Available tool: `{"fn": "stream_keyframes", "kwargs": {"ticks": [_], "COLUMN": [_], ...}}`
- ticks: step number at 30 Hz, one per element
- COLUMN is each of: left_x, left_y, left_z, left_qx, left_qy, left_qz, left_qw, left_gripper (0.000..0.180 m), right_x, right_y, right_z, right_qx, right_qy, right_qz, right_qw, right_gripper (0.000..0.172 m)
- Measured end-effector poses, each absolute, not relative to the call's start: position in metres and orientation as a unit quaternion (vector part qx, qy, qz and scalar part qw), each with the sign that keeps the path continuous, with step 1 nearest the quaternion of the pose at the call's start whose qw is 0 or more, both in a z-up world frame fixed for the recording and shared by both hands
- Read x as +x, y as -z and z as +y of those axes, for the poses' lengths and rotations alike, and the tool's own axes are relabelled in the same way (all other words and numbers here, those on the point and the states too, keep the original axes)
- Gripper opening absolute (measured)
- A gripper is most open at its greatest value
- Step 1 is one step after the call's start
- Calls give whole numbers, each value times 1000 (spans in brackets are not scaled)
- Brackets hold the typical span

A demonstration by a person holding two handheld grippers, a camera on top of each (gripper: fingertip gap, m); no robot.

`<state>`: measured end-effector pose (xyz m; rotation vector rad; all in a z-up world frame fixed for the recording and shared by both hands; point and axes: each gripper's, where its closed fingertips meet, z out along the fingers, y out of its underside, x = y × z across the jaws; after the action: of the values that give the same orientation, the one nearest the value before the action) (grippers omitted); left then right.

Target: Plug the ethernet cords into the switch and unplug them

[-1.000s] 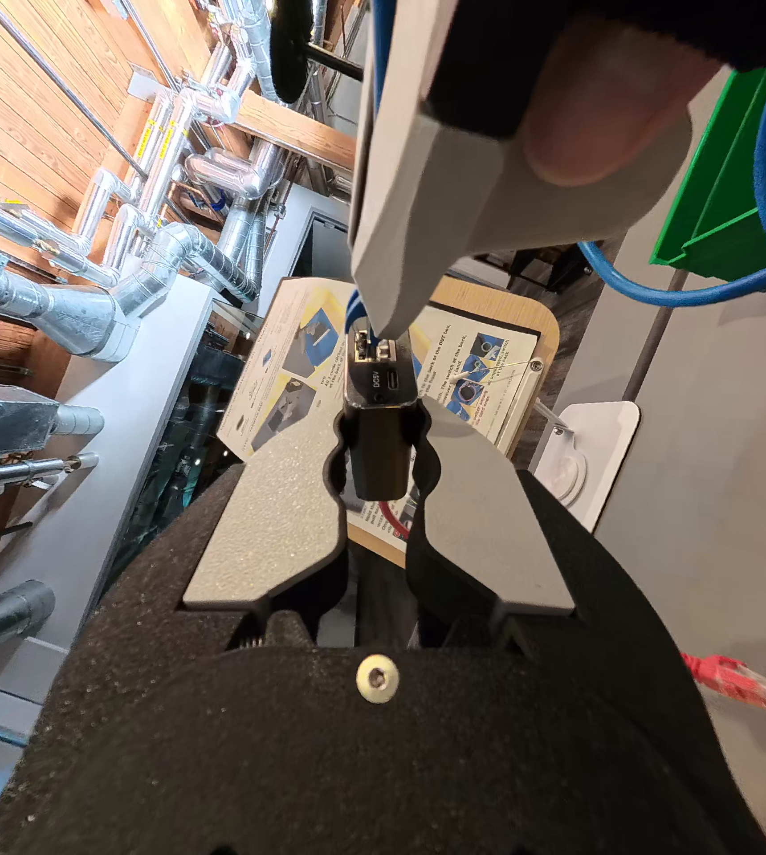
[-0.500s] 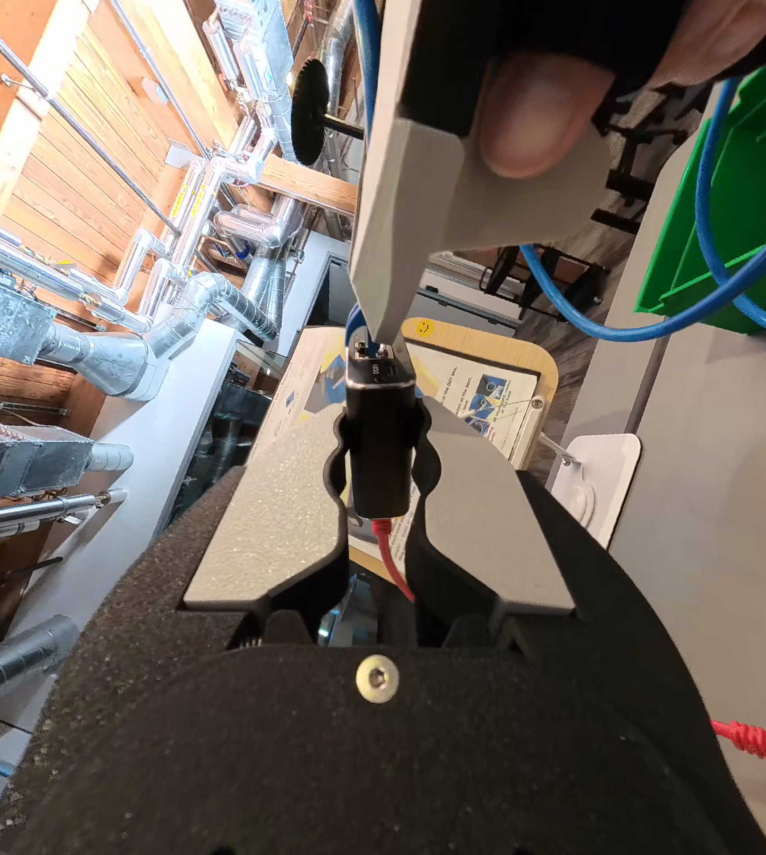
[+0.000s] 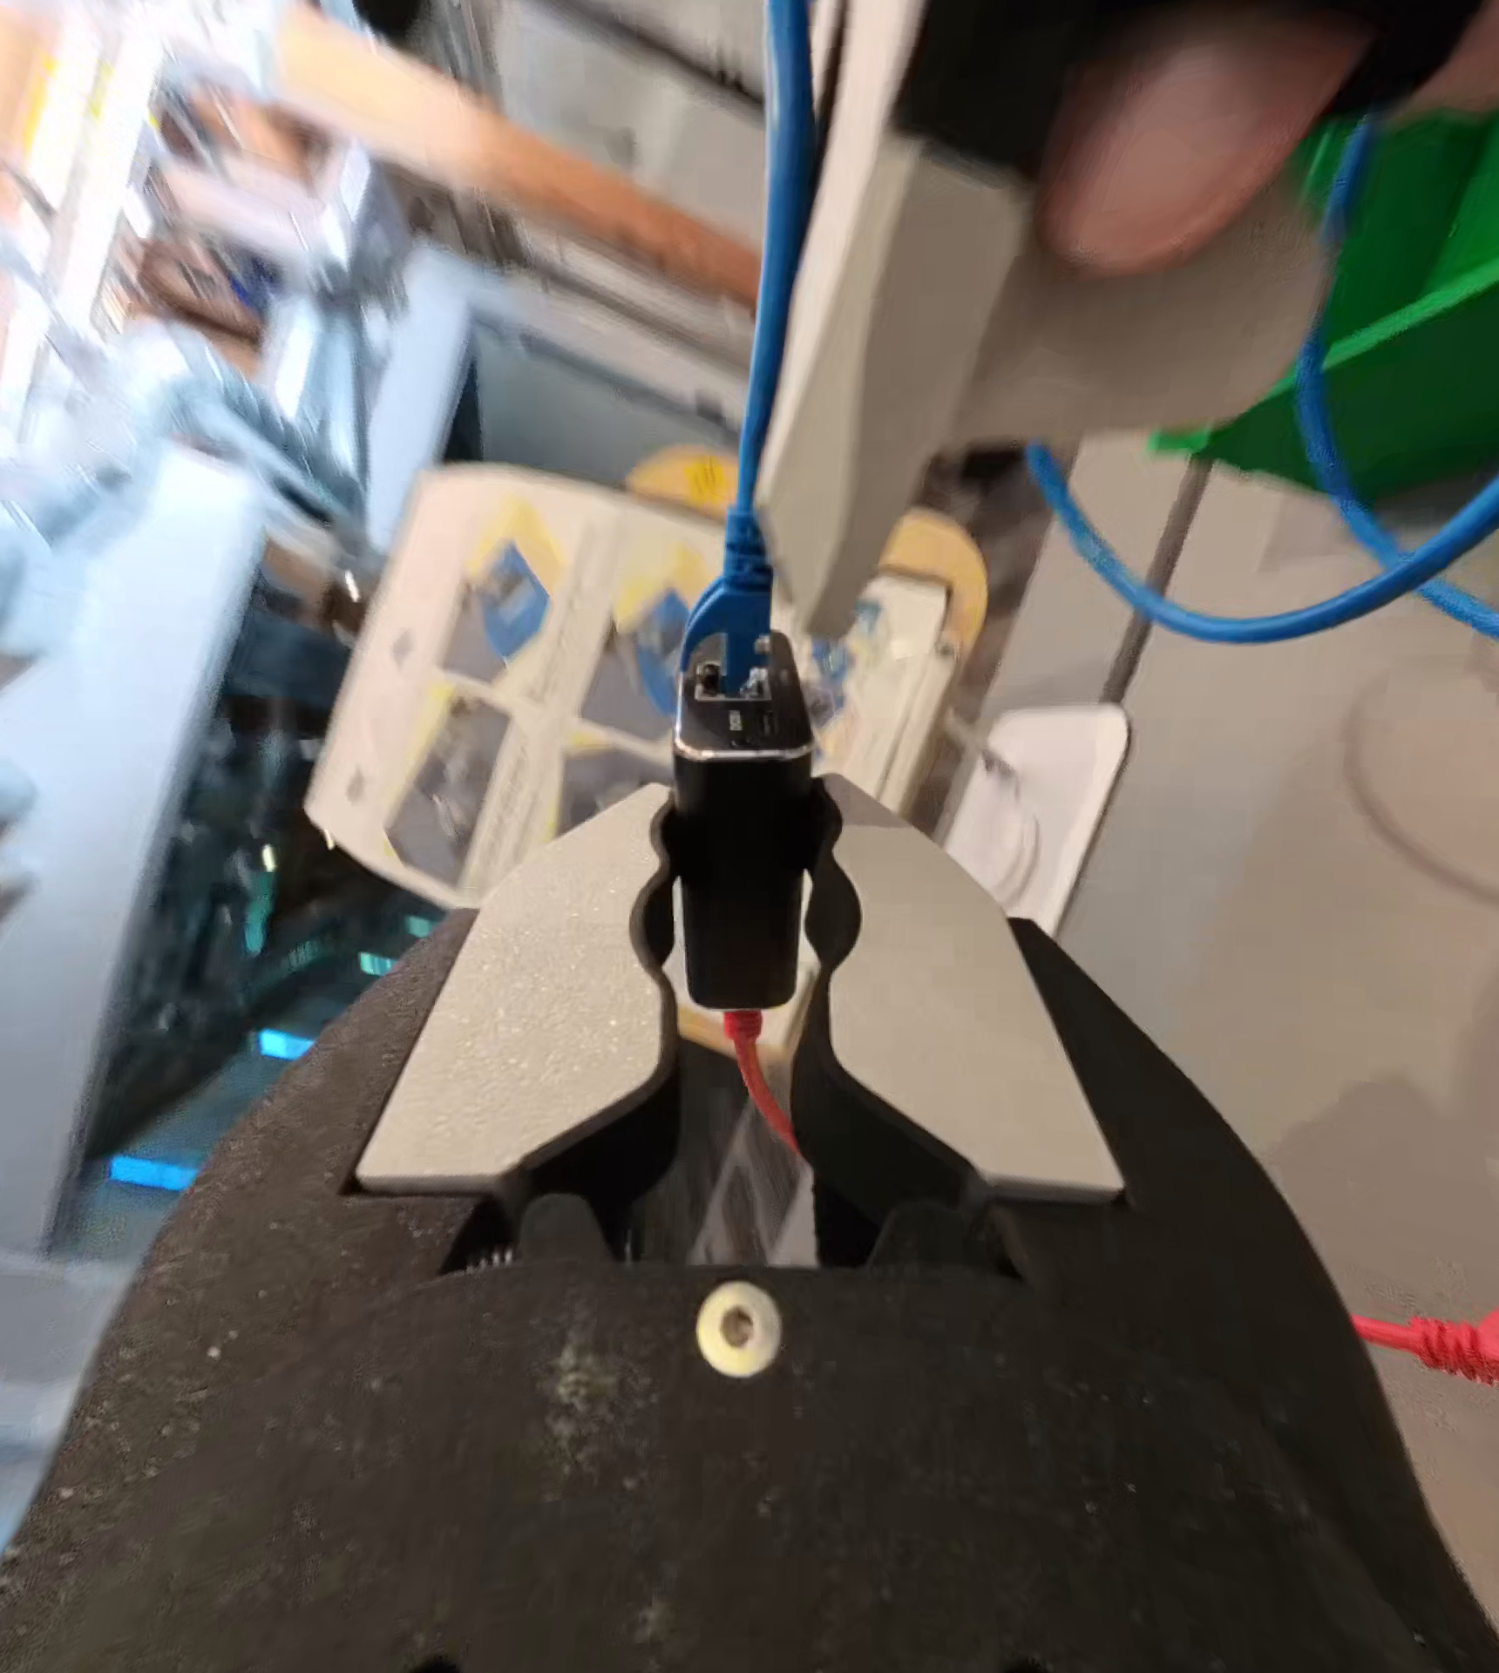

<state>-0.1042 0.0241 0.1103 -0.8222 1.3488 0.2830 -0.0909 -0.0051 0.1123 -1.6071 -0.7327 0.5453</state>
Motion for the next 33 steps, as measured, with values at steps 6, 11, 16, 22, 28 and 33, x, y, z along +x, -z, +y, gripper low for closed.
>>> {"fn": "stream_keyframes", "kwargs": {"ticks": [6, 11, 16, 22, 28, 33], "left_x": [-100, -83, -69, -69, -77, -65], "left_y": [-46, 26, 99, 130, 123, 97], "left_z": [70, 87, 84, 81, 69, 30], "left_qx": [-469, -485, -482, -532, -584, -577], "left_qy": [-197, -263, -261, -203, -117, 8], "left_qz": [637, 676, 729, 732, 728, 749], "left_qw": [579, 489, 410, 373, 340, 325], "left_gripper": [24, 24, 24, 32, 57, 43], "right_x": [-53, -18, 12, 40, 59, 71], "right_y": [-76, -82, -100, -120, -127, -127], "right_z": [-37, -69, -84, -102, -114, -120], "right_qx": [-765, -768, -750, -719, -702, -698], "right_qy": [-248, -212, -206, -214, -218, -211], "right_qz": [-364, -375, -352, -324, -308, -302], "right_qw": [469, 473, 520, 577, 604, 614], "right_gripper": [12, 12, 12, 12, 12, 12]}}
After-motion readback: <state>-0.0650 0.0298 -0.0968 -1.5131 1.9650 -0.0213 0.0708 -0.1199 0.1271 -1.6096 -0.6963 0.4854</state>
